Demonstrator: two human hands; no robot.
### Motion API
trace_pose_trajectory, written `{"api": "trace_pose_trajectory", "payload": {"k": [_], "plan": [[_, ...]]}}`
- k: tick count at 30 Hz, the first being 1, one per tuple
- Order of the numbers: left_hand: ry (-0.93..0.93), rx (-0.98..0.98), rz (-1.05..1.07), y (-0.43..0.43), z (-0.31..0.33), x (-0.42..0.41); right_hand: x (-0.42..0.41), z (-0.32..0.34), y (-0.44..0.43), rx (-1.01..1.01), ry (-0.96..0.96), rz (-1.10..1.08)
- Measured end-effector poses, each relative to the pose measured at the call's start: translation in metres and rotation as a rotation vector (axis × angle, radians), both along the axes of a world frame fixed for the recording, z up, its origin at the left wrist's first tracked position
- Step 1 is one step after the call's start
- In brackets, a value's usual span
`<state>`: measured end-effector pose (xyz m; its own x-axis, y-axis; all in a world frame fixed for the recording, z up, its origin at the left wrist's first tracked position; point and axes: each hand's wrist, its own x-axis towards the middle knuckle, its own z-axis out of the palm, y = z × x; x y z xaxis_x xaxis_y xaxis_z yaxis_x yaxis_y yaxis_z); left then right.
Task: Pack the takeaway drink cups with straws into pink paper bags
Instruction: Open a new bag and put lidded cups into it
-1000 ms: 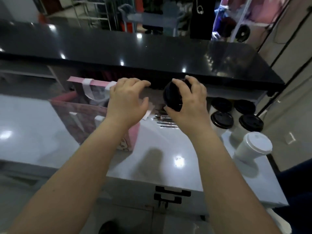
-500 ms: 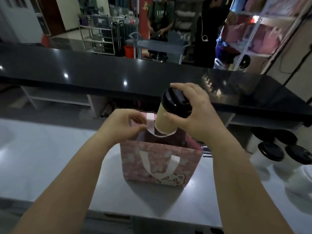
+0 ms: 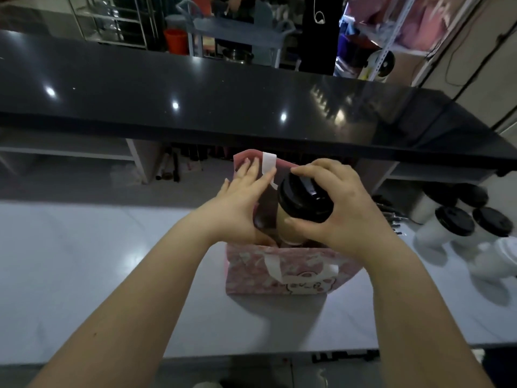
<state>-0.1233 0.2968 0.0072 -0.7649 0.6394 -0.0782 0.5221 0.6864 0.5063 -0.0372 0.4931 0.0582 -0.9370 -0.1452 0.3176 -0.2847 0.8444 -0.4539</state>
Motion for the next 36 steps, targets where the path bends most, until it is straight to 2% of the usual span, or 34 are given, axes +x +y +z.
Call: {"api": "trace_pose_trajectory", "payload": {"k": [5, 9, 11, 12, 15, 17, 29, 36], "plan": [[0.066, -0.048, -0.015, 0.001, -0.007, 0.008, -0.006, -0.017, 0.0, 0.205, -0.282, 0.047], [0.097, -0.088, 0.011, 0.0, -0.009, 0.02, -0.019, -0.036, 0.011, 0.392, -0.498, -0.061], [0.083, -0.095, 0.01, -0.001, -0.008, 0.025, -0.03, -0.045, 0.013, 0.47, -0.543, -0.121], [0.078, -0.092, 0.005, -0.001, -0.007, 0.028, -0.037, -0.048, 0.011, 0.442, -0.554, -0.122], [0.077, -0.084, 0.006, -0.001, -0.006, 0.037, -0.056, -0.057, 0.002, 0.175, -0.552, -0.012], [0.085, -0.093, 0.024, 0.001, -0.006, 0.041, -0.062, -0.064, -0.004, 0.11, -0.535, 0.062], [0.067, -0.116, 0.138, 0.005, 0.0, 0.054, -0.03, -0.107, -0.005, 0.358, -0.455, 0.165], [0.123, -0.179, 0.167, 0.007, -0.002, 0.062, -0.027, -0.132, -0.012, 0.44, -0.444, 0.36]]}}
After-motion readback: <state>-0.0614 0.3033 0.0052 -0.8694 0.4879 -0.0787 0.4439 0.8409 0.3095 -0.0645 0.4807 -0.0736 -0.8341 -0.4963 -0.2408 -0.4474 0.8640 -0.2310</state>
